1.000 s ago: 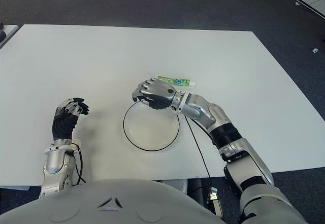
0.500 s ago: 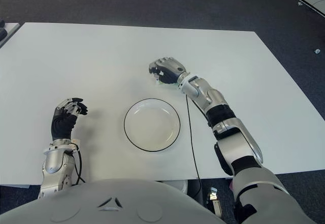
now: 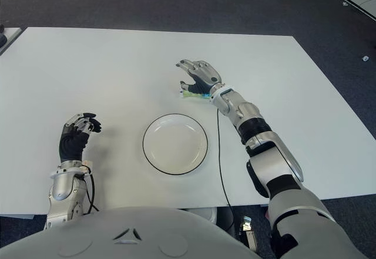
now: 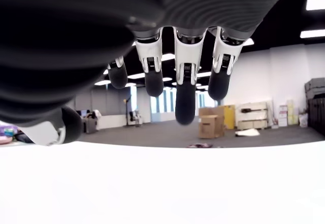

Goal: Put the toothpaste on the table into the plate.

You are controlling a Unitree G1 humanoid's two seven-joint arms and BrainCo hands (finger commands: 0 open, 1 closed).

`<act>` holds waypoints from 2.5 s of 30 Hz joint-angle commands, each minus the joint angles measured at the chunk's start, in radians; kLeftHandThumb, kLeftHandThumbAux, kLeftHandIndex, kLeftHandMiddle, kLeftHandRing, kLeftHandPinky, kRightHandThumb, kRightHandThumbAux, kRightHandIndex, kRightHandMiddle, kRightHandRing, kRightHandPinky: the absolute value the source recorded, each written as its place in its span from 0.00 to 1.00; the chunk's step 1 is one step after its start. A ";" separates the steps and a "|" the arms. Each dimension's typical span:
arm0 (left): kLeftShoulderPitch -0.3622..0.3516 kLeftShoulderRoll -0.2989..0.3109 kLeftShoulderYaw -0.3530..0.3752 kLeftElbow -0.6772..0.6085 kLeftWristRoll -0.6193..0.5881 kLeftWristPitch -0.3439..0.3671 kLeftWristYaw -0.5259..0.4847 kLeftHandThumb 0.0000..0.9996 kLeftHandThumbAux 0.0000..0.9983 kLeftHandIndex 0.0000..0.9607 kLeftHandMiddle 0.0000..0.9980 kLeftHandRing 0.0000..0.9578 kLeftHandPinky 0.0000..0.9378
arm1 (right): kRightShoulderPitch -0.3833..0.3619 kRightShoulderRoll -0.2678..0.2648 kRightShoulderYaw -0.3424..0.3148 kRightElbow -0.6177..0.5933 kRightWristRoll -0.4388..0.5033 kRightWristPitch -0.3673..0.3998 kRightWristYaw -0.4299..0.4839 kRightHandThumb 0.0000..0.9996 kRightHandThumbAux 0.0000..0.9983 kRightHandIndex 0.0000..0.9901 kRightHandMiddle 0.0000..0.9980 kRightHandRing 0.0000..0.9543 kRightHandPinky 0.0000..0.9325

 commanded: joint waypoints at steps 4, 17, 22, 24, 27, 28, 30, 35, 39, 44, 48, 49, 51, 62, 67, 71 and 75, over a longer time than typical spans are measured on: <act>-0.007 0.000 -0.003 0.019 -0.003 -0.011 -0.007 0.70 0.72 0.46 0.56 0.58 0.55 | -0.055 0.020 0.023 0.081 -0.004 0.004 -0.044 0.55 0.30 0.00 0.00 0.00 0.00; -0.010 -0.002 -0.005 0.019 0.009 -0.006 0.002 0.70 0.72 0.46 0.57 0.60 0.58 | -0.096 0.053 0.055 0.209 -0.007 0.014 -0.075 0.58 0.24 0.00 0.00 0.00 0.00; -0.011 0.001 -0.006 0.021 0.005 -0.008 -0.004 0.71 0.72 0.46 0.58 0.61 0.58 | -0.106 0.072 0.080 0.262 -0.013 0.028 -0.082 0.58 0.21 0.00 0.00 0.00 0.00; -0.011 0.001 -0.005 0.020 0.003 -0.005 -0.003 0.71 0.72 0.46 0.58 0.61 0.58 | -0.107 0.078 0.089 0.275 -0.015 0.036 -0.078 0.58 0.20 0.00 0.00 0.00 0.00; -0.012 -0.001 -0.002 0.021 0.006 0.000 0.004 0.71 0.72 0.46 0.58 0.60 0.58 | -0.107 0.082 0.105 0.288 -0.017 0.050 -0.053 0.57 0.18 0.00 0.00 0.00 0.00; -0.012 -0.002 -0.002 0.022 0.006 0.001 0.005 0.71 0.72 0.46 0.57 0.60 0.58 | -0.107 0.082 0.110 0.291 -0.018 0.054 -0.046 0.57 0.17 0.00 0.00 0.00 0.00; -0.012 -0.003 -0.002 0.023 0.008 -0.001 0.007 0.71 0.72 0.46 0.57 0.59 0.57 | -0.107 0.084 0.119 0.296 -0.017 0.060 -0.035 0.57 0.17 0.00 0.00 0.00 0.00; -0.009 -0.008 -0.002 0.023 0.014 -0.009 0.013 0.71 0.72 0.45 0.56 0.58 0.57 | -0.107 0.086 0.139 0.309 -0.017 0.072 -0.009 0.57 0.15 0.00 0.00 0.00 0.00; -0.006 -0.008 -0.003 0.027 0.015 -0.021 0.006 0.70 0.72 0.45 0.57 0.59 0.57 | -0.110 0.092 0.156 0.329 -0.019 0.084 0.007 0.58 0.15 0.00 0.00 0.00 0.00; -0.006 -0.008 -0.003 0.026 0.009 -0.017 0.002 0.70 0.72 0.45 0.57 0.59 0.57 | -0.114 0.101 0.172 0.351 -0.020 0.100 0.015 0.58 0.14 0.00 0.00 0.00 0.00; -0.005 -0.012 -0.002 0.025 0.003 -0.019 0.000 0.70 0.72 0.46 0.57 0.59 0.57 | -0.116 0.107 0.185 0.368 -0.020 0.115 0.022 0.59 0.14 0.00 0.00 0.00 0.00; -0.004 -0.012 -0.003 0.025 0.002 -0.019 0.000 0.70 0.72 0.46 0.56 0.58 0.57 | -0.116 0.108 0.187 0.371 -0.020 0.116 0.022 0.59 0.14 0.00 0.00 0.00 0.00; -0.005 -0.013 -0.002 0.029 0.002 -0.029 0.000 0.70 0.72 0.46 0.56 0.58 0.57 | -0.117 0.111 0.193 0.379 -0.019 0.124 0.028 0.59 0.14 0.00 0.00 0.00 0.00; -0.004 -0.007 -0.002 0.036 0.004 -0.040 -0.002 0.70 0.72 0.46 0.57 0.61 0.60 | -0.106 0.118 0.209 0.411 -0.017 0.149 0.038 0.59 0.14 0.00 0.00 0.00 0.00; -0.002 -0.009 -0.002 0.032 -0.003 -0.031 -0.002 0.70 0.72 0.46 0.57 0.60 0.58 | -0.098 0.122 0.215 0.425 -0.012 0.158 0.044 0.60 0.14 0.00 0.00 0.00 0.00; 0.000 -0.010 -0.002 0.032 -0.002 -0.037 0.000 0.70 0.72 0.46 0.57 0.59 0.57 | -0.080 0.131 0.219 0.464 -0.011 0.181 0.040 0.61 0.14 0.00 0.00 0.00 0.00; 0.003 -0.011 -0.002 0.029 -0.001 -0.041 0.001 0.70 0.72 0.46 0.56 0.59 0.57 | -0.076 0.141 0.214 0.500 -0.005 0.216 0.067 0.62 0.13 0.00 0.00 0.00 0.00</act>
